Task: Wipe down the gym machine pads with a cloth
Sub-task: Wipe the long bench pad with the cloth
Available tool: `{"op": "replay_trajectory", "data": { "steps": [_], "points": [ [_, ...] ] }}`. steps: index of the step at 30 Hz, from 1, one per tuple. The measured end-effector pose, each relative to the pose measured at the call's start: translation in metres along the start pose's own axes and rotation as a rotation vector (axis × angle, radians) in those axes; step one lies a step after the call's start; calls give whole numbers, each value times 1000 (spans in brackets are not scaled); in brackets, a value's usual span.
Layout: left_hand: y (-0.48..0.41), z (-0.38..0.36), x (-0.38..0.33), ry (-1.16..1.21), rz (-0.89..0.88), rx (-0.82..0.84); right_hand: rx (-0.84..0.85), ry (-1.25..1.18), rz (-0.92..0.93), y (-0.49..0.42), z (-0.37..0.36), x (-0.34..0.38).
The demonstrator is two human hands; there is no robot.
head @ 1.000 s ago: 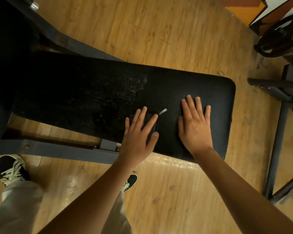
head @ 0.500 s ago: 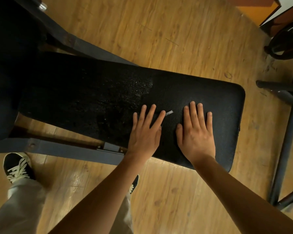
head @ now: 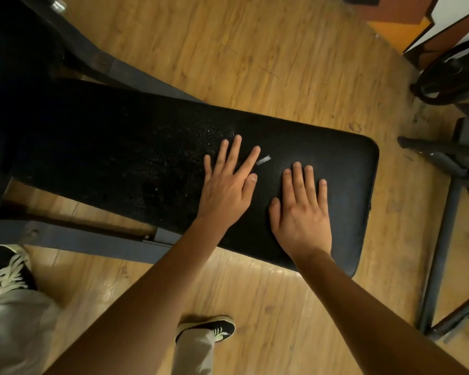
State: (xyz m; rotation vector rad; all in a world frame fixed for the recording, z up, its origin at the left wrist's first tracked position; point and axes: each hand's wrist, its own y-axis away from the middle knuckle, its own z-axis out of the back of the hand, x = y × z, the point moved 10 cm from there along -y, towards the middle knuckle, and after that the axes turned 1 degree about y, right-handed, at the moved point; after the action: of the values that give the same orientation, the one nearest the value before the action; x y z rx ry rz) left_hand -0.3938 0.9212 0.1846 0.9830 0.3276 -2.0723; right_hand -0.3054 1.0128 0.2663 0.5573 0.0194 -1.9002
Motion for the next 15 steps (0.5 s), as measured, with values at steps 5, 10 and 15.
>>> {"op": "replay_trajectory", "data": {
  "steps": [5,10,15],
  "points": [
    [21,-5,2,27,20,3,-10,-11,-4,1,1,1],
    [-10,0,-4,39,-34,-51,-22,3,-2,1,1,1],
    [-48,4,-5,-11,-12,-46,-43,3,-3,1,2,1]
  ]
}}
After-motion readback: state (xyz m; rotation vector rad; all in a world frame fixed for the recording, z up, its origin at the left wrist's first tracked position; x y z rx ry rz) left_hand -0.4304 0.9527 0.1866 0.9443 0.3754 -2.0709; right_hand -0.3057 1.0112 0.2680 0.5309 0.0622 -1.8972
